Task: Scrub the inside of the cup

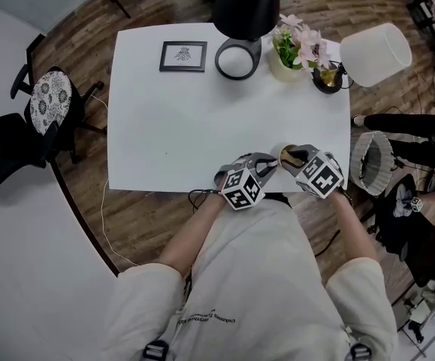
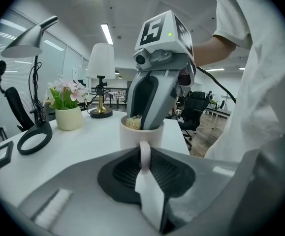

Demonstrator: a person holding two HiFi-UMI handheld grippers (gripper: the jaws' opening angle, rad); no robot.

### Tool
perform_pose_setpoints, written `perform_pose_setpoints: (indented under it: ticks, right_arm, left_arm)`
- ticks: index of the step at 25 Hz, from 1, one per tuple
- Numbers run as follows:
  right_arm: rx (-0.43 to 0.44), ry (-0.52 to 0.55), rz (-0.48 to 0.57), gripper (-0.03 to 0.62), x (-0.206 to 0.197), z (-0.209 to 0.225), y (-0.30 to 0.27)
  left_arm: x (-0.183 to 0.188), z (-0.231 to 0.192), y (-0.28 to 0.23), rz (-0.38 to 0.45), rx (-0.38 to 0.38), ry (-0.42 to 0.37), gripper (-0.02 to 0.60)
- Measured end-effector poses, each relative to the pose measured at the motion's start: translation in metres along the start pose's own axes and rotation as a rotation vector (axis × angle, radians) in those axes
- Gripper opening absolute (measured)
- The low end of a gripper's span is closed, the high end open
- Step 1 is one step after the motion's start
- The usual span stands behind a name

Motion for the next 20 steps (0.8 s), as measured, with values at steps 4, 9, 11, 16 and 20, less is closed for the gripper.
perform_pose_setpoints:
  ticks: [4, 9, 11, 16, 20]
  right_arm:
    - [-0.092, -0.015, 0.047, 0.117, 0.0019, 0.0010, 0.0005]
    - [-0.232, 0.061, 0.070, 0.115, 0.0037, -0.0012, 0.0027]
    - [-0.274, 0.100, 0.068, 0.115, 0.0027, -0.0018, 0.0028]
    - [-0.305, 0.216, -0.018, 0.115, 0.0012, 0.0008, 0.0009]
    - [-0.296, 0.288, -0.129, 0.115, -0.0003, 0.0025, 0.0016]
  left_arm:
    - [-0.0001, -0.0002, -0.0002, 0.004, -0.012, 0.005, 0.052]
    - [0.0006, 0.0001, -0.0002, 0.008, -0.011, 0.017, 0.052]
    - [0.0007, 0.0003, -0.0003, 0.009, -0.011, 0.019, 0.052]
    - [0.0005, 0.0005, -0.0006, 0.010, -0.007, 0.018, 0.052]
    - [0.0002, 0.0010, -0.0016, 0.002, 0.004, 0.016, 0.052]
Point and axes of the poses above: the fingertips, and each gripper's own axes: y backward along the fingers, z to its right, x out of its top, the point moved 3 cm from there along y, backward along the fingers, and after that the axes turned 11 degrees about z, right-handed, at the moved point
